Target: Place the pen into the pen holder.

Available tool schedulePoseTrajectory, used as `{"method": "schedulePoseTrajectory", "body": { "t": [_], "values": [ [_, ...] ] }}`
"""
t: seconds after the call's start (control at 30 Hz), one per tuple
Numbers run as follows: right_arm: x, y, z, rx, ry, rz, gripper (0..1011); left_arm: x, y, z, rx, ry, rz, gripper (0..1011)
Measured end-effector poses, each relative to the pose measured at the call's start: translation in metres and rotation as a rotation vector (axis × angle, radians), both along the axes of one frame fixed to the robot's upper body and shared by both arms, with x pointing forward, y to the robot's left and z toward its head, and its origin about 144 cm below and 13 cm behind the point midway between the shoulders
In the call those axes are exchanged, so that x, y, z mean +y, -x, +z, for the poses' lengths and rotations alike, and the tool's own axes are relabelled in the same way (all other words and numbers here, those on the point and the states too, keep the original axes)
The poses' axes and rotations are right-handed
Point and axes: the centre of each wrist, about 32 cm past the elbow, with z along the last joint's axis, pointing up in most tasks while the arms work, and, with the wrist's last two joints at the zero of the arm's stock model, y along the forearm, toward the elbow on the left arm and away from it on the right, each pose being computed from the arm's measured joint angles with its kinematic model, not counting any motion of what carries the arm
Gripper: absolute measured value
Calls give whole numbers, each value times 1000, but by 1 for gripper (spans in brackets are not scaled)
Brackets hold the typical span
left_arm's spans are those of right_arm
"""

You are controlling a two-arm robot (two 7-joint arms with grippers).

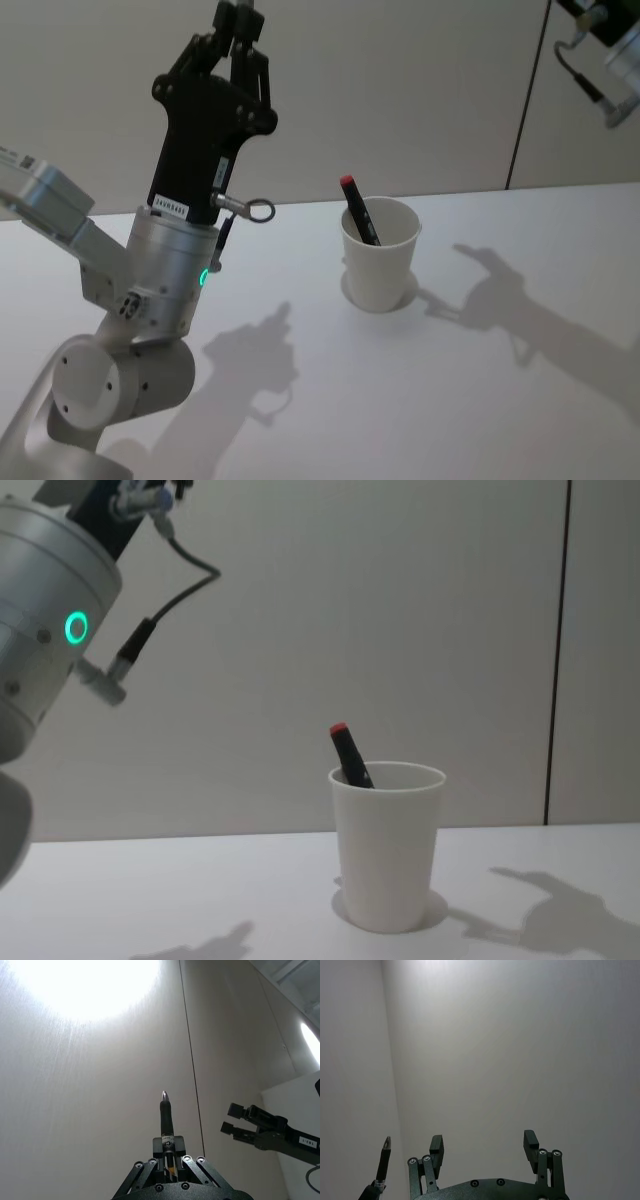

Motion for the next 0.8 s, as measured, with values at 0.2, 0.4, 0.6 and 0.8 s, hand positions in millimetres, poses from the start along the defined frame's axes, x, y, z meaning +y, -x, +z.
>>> {"method": "schedulePoseTrajectory", "body": {
  "t": [0.2,0.4,0.6,0.8],
  "values": [
    [4,-1,-2,43,-60,15,1002,-4,-4,5,-45,16,-10,126],
    [6,-1,-4,70,-83,16,1002,-5,-6,7,-66,24,-15,126],
    [7,1,-5,115,-99,14,1001,-7,-7,8,-81,29,-18,126],
    [10,3,-2,184,-124,14,1002,-8,-8,9,-91,32,-20,126]
  ]
}}
